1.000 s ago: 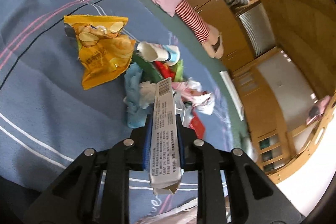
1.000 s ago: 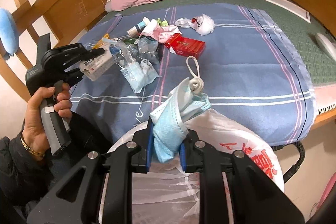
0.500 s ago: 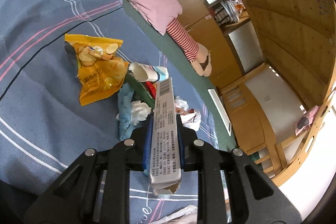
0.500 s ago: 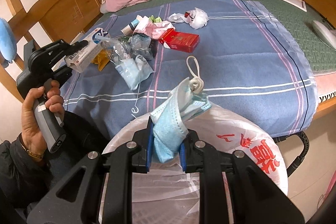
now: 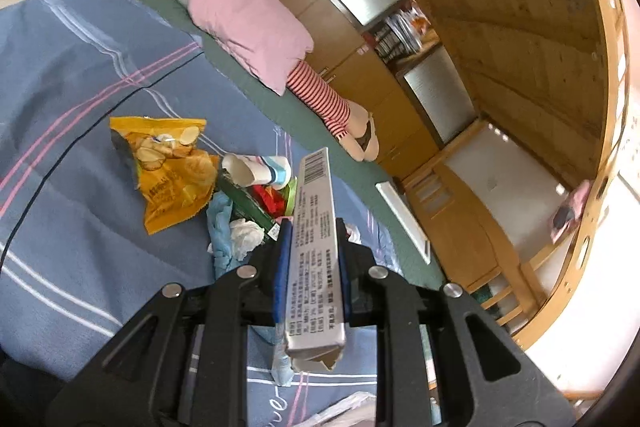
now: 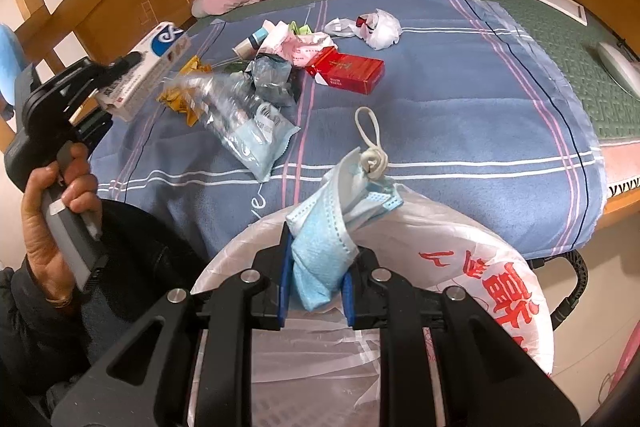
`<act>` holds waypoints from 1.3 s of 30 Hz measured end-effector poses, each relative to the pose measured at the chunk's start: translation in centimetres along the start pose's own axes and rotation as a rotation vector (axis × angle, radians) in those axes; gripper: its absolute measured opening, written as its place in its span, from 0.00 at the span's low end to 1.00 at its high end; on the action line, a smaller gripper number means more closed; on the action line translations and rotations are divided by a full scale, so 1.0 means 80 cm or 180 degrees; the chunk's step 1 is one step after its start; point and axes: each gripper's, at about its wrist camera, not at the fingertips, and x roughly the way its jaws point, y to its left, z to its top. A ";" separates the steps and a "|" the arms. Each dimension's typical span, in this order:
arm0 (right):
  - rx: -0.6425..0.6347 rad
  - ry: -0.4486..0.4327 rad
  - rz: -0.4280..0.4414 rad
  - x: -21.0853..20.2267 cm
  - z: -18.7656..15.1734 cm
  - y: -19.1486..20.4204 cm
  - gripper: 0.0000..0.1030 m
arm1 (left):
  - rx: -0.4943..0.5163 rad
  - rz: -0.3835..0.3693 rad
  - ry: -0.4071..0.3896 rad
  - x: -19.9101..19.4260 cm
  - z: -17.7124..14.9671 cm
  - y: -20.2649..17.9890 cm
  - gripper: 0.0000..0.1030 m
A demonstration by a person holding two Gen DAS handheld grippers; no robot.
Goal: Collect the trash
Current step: 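Lift the white medicine box with the left gripper while the right gripper holds the blue mask, then drop the medicine box and blue mask into the white trash bag with both grippers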
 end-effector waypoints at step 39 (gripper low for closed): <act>0.0986 -0.0584 -0.0059 -0.096 -0.014 -0.093 0.80 | 0.1733 -0.0263 0.2325 0.026 -0.163 -0.113 0.85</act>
